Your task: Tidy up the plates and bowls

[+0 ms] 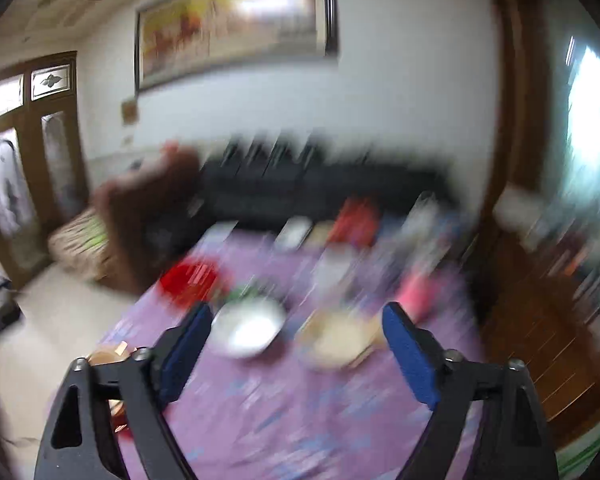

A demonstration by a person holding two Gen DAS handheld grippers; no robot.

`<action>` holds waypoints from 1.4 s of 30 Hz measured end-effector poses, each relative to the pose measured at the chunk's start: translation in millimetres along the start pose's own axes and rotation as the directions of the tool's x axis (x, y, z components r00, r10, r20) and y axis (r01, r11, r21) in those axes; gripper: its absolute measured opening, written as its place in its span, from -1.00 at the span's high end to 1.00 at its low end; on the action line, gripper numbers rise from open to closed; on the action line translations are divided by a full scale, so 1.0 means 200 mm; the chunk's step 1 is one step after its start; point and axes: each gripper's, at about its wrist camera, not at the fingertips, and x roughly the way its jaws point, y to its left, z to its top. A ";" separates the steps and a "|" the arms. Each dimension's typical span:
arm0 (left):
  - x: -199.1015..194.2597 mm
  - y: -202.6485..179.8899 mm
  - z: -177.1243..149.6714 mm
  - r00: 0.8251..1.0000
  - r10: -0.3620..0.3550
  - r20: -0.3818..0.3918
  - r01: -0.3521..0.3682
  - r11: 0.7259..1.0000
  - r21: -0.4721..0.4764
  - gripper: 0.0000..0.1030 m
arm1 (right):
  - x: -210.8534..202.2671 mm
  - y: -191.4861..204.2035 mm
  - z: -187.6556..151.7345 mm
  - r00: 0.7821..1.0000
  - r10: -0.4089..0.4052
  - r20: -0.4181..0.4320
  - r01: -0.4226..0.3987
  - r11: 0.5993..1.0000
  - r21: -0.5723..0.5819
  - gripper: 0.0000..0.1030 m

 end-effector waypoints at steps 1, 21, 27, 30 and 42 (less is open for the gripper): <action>0.13 0.04 -0.08 0.998 -0.029 -0.064 0.026 0.999 -0.048 -1.00 | 0.15 -0.02 -0.07 0.998 0.034 -0.055 -0.033 0.999 0.022 -0.34; 1.10 0.26 -0.16 0.936 0.032 -0.351 -0.104 0.976 -0.190 -0.82 | 1.76 -0.12 -0.36 0.910 0.197 -0.366 -0.023 0.903 0.429 0.72; 1.17 0.20 -0.23 0.919 0.020 -0.393 -0.094 0.981 -0.171 -0.82 | 1.59 -0.15 -0.43 0.875 0.266 -0.404 -0.099 0.916 0.389 0.86; 1.20 0.13 -0.28 0.908 -0.004 -0.419 -0.072 0.983 -0.166 -0.82 | 1.44 -0.20 -0.49 0.845 0.306 -0.438 -0.133 0.914 0.382 0.86; 1.41 -0.23 -0.60 0.825 -0.038 -0.563 0.008 0.998 -0.057 0.03 | 1.16 -0.42 -0.83 0.786 0.359 -0.503 -0.148 0.900 0.411 0.80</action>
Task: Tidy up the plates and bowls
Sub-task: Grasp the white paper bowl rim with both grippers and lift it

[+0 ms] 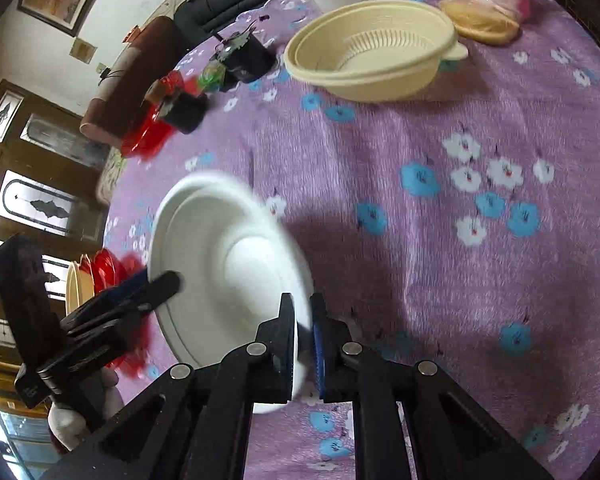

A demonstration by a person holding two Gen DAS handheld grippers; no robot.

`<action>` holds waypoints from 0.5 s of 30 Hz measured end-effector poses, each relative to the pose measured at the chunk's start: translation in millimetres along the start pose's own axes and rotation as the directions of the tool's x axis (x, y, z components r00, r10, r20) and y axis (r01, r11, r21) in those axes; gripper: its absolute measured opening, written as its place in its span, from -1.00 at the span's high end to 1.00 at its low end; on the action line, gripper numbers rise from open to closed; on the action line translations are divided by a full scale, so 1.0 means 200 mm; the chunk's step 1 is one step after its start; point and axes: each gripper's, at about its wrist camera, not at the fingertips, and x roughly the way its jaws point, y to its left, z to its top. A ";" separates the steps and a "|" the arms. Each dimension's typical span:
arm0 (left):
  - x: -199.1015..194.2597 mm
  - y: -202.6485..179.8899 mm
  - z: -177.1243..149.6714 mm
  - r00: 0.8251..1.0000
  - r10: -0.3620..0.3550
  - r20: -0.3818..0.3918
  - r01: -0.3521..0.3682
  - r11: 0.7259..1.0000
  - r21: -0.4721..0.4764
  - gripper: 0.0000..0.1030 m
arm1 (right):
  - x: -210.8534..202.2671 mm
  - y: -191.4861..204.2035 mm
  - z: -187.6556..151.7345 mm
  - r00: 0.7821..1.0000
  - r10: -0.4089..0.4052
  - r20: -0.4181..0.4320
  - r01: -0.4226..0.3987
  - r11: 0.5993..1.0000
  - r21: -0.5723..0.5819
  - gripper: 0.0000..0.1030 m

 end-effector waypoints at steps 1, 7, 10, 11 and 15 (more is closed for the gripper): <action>0.03 -0.01 -0.02 1.000 0.006 -0.015 -0.006 1.000 -0.006 0.03 | 0.01 0.00 -0.03 1.000 -0.018 0.017 0.018 1.000 -0.007 0.76; 0.05 -0.04 -0.05 1.000 0.028 0.007 -0.028 1.000 -0.005 0.23 | -0.02 0.04 -0.14 0.991 -0.091 0.097 0.098 0.992 -0.079 0.50; 0.04 -0.07 -0.05 1.000 0.001 0.003 -0.001 1.000 0.017 0.71 | -0.03 0.04 -0.18 0.988 -0.079 0.129 0.090 0.993 -0.080 0.52; 0.03 -0.09 -0.06 1.000 -0.002 0.006 0.002 1.000 0.027 0.73 | -0.04 0.06 -0.19 0.986 -0.082 0.144 0.096 0.991 -0.092 0.59; -0.10 -0.09 -0.12 0.997 0.009 0.072 -0.012 0.999 0.036 0.72 | -0.10 0.15 -0.25 0.972 -0.117 0.202 0.145 0.980 -0.134 0.70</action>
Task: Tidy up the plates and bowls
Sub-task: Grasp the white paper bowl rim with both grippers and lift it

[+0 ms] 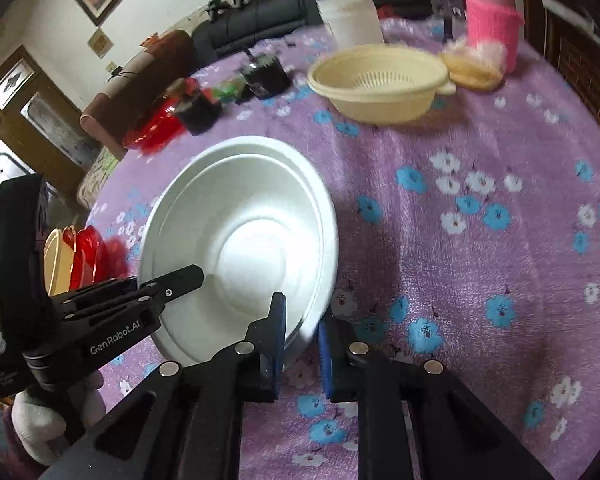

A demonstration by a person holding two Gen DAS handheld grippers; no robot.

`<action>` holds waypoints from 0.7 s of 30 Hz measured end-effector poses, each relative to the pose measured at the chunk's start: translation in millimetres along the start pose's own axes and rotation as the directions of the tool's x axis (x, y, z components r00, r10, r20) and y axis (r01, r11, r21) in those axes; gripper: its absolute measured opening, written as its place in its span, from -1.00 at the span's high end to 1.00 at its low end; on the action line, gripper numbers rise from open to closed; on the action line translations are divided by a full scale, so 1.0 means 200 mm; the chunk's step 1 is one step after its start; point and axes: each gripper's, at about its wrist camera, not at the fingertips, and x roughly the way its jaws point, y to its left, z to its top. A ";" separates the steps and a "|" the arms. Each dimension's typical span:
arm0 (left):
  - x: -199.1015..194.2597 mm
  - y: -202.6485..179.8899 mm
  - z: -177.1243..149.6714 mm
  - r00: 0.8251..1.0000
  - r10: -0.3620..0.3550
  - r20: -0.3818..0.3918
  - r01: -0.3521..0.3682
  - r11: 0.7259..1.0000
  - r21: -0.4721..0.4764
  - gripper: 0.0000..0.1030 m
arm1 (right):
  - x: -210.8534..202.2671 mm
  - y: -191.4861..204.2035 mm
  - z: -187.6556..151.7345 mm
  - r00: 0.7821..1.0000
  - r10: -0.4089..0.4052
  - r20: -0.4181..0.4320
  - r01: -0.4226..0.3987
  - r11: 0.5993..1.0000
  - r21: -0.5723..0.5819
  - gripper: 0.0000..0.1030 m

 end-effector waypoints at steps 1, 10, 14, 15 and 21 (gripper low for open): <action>-0.04 0.01 -0.01 1.000 -0.007 0.016 0.007 1.000 -0.007 0.72 | -0.02 0.02 0.00 1.000 0.006 0.012 -0.006 1.000 -0.006 0.70; -0.52 0.19 -0.15 0.976 0.036 0.217 -0.029 0.999 -0.035 0.72 | -0.15 0.34 -0.04 0.993 0.089 0.077 -0.082 0.992 -0.096 0.69; -0.66 0.28 -0.21 0.952 0.094 0.293 -0.081 0.995 -0.057 0.71 | -0.17 0.52 -0.05 0.986 0.129 0.108 -0.112 0.982 -0.149 0.69; -0.69 0.31 -0.23 0.946 0.105 0.305 -0.089 0.994 -0.067 0.71 | -0.18 0.56 -0.06 0.984 0.134 0.117 -0.114 0.980 -0.165 0.69; -0.84 0.44 -0.35 0.911 0.183 0.371 -0.146 0.981 -0.125 0.71 | -0.22 0.81 -0.14 0.974 0.148 0.173 -0.098 0.958 -0.269 0.69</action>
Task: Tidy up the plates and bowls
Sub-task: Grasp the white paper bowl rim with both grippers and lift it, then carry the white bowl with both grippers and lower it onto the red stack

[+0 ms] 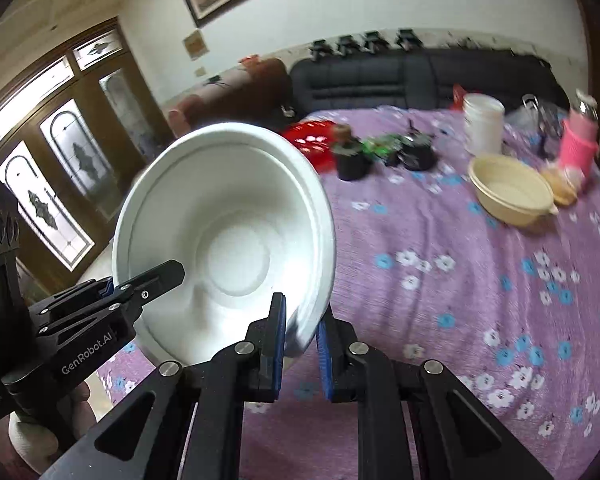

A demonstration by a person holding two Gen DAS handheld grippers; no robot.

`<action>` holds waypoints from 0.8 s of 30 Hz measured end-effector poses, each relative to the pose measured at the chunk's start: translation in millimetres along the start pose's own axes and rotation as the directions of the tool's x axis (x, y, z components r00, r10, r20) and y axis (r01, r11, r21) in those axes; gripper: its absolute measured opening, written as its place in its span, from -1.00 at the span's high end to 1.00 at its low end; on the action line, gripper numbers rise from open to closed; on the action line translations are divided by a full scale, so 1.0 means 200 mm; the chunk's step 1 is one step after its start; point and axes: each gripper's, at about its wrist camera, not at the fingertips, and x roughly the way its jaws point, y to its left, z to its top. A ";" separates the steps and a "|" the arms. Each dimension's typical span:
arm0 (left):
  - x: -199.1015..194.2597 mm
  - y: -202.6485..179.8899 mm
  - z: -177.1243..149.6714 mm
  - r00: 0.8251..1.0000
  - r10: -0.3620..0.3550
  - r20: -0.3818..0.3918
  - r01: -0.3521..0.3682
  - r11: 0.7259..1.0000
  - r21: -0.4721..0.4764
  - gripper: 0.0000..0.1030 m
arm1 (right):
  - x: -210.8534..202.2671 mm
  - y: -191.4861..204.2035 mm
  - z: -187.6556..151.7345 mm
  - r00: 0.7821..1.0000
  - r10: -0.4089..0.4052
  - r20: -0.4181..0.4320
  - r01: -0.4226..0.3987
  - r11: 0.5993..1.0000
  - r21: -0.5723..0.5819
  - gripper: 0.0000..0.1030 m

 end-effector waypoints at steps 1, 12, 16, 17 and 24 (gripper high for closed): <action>-0.02 0.02 -0.01 1.000 0.008 0.008 -0.008 1.000 -0.007 0.71 | 0.00 0.03 -0.01 1.000 -0.001 0.006 0.001 1.000 -0.013 0.69; -0.10 0.11 -0.10 0.996 0.064 0.054 -0.062 0.997 -0.036 0.71 | 0.00 0.16 -0.05 1.000 0.013 0.021 -0.011 0.998 -0.067 0.68; -0.11 0.15 -0.09 0.996 0.070 0.054 -0.068 0.996 -0.050 0.71 | 0.01 0.20 -0.06 1.000 0.020 0.019 -0.018 0.997 -0.074 0.68; -0.12 0.16 -0.09 0.996 0.074 0.054 -0.071 0.996 -0.054 0.71 | 0.02 0.20 -0.06 1.000 0.022 0.019 -0.021 0.997 -0.080 0.68; -0.13 0.23 -0.09 0.995 0.087 0.048 -0.083 0.993 -0.080 0.71 | 0.05 0.26 -0.04 0.999 0.032 0.013 -0.031 0.995 -0.096 0.68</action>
